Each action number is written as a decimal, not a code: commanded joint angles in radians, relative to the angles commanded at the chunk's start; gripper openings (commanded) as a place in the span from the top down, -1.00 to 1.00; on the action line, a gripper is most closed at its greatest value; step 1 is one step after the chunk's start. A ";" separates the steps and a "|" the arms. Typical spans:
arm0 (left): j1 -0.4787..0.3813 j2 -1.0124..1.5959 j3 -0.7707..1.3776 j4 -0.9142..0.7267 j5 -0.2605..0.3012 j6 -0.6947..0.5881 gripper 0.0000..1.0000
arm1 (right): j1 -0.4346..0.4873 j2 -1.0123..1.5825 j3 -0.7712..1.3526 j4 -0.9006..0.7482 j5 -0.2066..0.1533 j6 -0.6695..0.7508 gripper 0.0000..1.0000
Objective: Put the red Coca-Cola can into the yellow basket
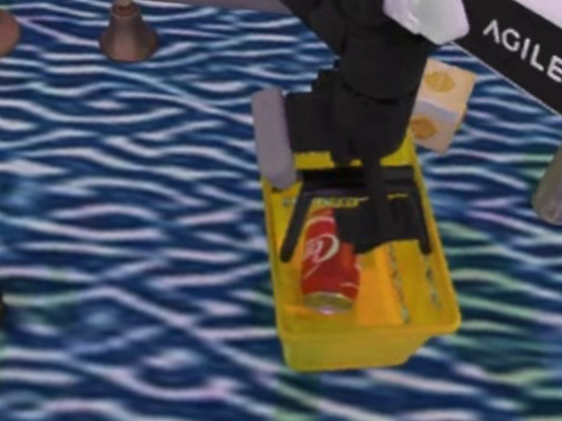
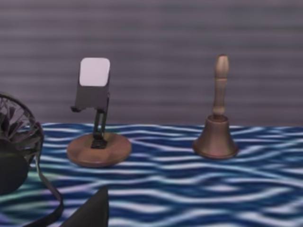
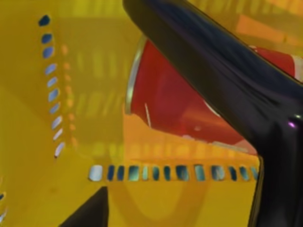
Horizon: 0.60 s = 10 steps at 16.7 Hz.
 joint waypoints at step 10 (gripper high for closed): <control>0.000 0.000 0.000 0.000 0.000 0.000 -1.00 | 0.001 -0.004 -0.030 0.025 0.000 0.001 -0.25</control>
